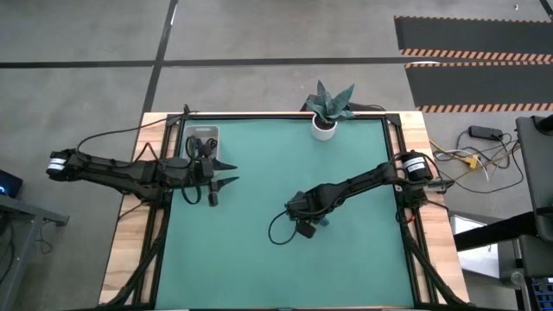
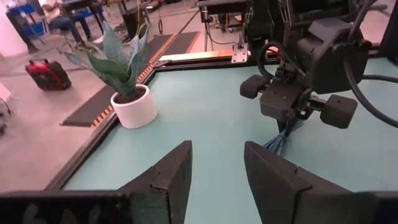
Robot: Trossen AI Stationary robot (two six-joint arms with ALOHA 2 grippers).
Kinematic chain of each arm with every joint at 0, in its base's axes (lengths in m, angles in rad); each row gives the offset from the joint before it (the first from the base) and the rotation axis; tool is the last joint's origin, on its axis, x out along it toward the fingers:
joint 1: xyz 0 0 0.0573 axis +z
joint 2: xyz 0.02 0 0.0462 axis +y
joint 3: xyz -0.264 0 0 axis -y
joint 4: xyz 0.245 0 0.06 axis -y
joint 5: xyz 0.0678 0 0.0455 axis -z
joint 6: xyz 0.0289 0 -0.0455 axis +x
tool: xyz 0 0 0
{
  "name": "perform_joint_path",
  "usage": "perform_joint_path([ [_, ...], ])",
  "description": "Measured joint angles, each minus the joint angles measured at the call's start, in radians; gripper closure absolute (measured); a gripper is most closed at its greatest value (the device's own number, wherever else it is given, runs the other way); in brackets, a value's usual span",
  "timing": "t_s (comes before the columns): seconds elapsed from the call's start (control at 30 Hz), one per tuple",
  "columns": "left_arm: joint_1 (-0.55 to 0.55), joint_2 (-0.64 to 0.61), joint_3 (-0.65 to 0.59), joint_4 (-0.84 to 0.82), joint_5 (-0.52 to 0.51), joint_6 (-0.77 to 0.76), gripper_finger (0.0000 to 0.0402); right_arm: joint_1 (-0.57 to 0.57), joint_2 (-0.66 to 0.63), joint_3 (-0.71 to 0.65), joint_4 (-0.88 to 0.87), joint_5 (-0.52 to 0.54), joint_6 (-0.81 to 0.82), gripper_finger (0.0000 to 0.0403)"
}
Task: Pick and place USB-C Cables
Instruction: Put the blue usb cable into the gray bin
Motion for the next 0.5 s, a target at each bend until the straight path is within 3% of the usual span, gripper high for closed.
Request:
perform_joint_path([
  [0.2,0.000,0.002,0.001,0.008,0.000,-0.021,0.0269,0.000,-0.007,-0.002,0.005,0.003,-0.093,0.0385],
  [0.5,0.000,0.002,0.001,0.045,0.004,-0.054,0.0269,0.011,-0.056,-0.005,0.052,0.095,-0.240,0.0385],
])
